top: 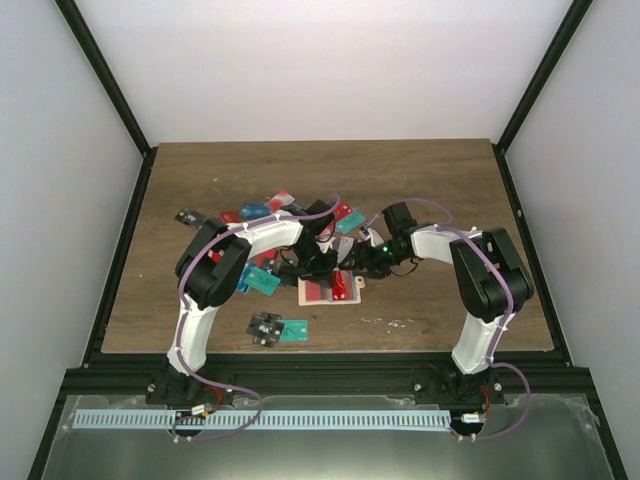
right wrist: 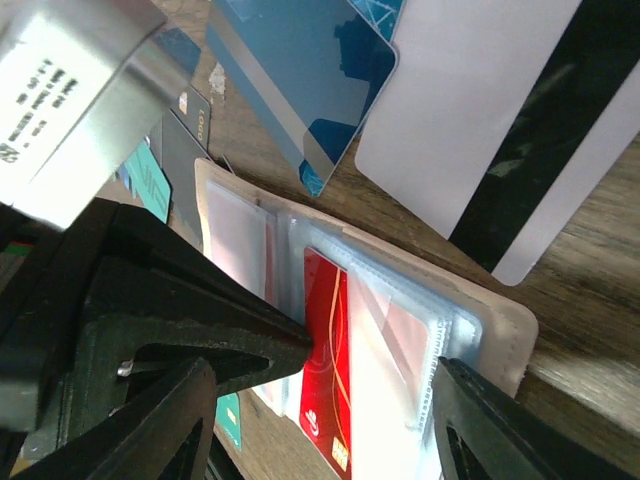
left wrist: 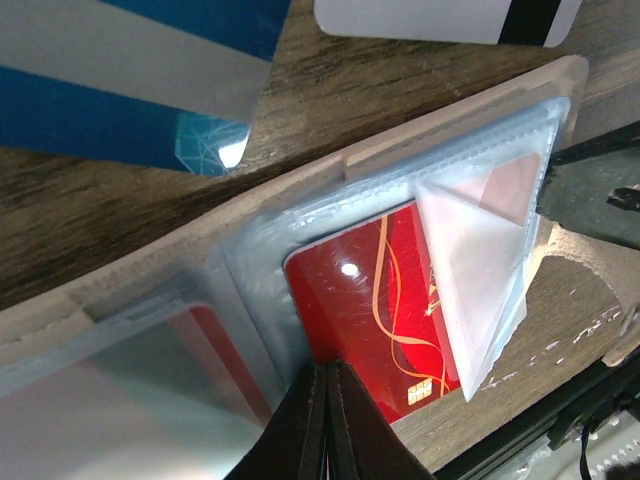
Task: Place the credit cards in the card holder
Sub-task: Insert the credit card into the card holder.
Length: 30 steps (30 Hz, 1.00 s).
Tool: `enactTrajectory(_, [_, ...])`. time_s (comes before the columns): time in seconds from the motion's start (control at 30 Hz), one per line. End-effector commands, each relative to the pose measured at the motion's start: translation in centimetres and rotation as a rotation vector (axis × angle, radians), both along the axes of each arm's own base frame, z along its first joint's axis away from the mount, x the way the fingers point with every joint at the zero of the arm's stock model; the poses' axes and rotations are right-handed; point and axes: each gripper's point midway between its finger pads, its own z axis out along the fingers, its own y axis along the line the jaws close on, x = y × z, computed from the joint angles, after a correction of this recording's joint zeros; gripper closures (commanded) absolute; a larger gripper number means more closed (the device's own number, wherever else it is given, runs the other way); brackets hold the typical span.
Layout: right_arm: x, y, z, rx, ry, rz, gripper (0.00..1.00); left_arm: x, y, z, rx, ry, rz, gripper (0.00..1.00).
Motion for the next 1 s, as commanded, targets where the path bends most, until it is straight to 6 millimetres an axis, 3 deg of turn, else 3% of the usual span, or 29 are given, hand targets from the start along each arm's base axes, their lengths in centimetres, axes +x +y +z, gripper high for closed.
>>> enactTrajectory(0.0, [-0.1,0.1,-0.6,-0.019,-0.014,0.014,0.39,-1.0,2.7,-4.4,0.148,0.023,-0.016,0.96])
enactTrajectory(0.33, [-1.0,0.2,-1.1,0.011,0.015,0.028,0.4,-1.0,2.6,-4.4,0.146,0.026,-0.019,0.96])
enactTrajectory(0.97, [-1.3,1.2,2.3,0.07,-0.032,0.07,0.43,-0.7,2.5,-4.0,0.145,0.013,-0.013,0.96])
